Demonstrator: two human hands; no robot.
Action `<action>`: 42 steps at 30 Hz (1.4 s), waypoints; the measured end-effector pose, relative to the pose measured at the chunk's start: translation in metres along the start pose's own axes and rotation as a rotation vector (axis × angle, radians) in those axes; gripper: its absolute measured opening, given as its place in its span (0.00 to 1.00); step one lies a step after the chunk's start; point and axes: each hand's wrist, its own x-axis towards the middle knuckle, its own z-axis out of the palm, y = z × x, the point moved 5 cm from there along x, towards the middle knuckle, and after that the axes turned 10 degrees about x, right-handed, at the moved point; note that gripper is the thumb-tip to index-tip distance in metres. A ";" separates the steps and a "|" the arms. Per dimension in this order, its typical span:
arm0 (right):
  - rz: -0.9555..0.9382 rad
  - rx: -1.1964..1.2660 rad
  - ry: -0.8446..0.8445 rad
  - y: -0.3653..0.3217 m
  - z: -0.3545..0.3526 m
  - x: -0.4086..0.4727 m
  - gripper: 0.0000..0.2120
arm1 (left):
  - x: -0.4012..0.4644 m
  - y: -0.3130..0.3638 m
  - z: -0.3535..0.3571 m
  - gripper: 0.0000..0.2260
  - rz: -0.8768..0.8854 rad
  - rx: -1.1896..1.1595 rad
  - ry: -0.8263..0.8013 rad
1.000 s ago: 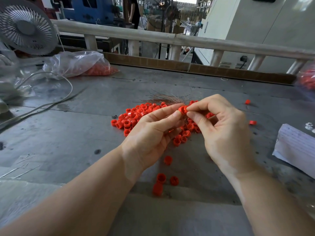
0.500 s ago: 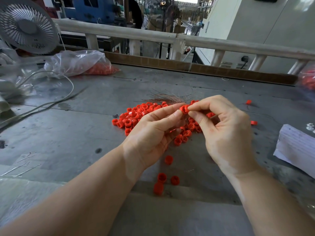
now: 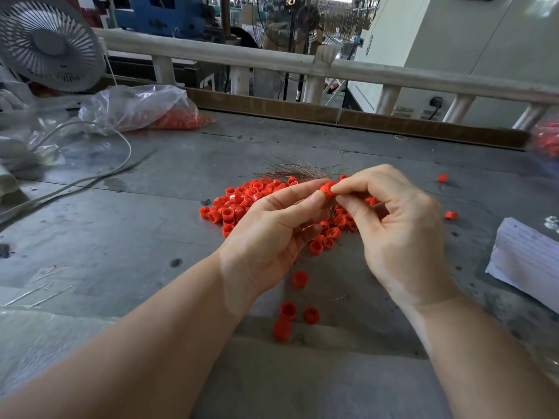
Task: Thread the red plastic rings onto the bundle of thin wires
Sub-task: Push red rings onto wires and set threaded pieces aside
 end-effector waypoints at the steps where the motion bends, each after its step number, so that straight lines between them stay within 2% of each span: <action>1: 0.007 0.004 -0.002 0.000 0.000 0.000 0.03 | 0.000 0.000 0.000 0.11 0.002 -0.002 -0.002; 11: 0.115 0.087 0.028 0.004 -0.001 0.000 0.04 | 0.000 0.001 0.000 0.11 0.006 -0.007 0.015; 26: 0.068 -0.001 0.012 0.001 0.001 0.000 0.01 | 0.001 -0.001 -0.002 0.10 0.009 -0.019 0.028; 32: 0.244 0.242 0.041 0.014 0.000 0.001 0.11 | 0.000 0.001 0.000 0.07 0.007 -0.023 0.027; 35: 0.281 0.314 0.056 0.018 -0.001 0.001 0.10 | 0.000 0.001 0.000 0.07 0.009 -0.019 0.025; 42: 0.249 0.292 0.063 0.015 -0.002 0.002 0.11 | -0.001 0.001 0.000 0.07 0.010 -0.009 0.016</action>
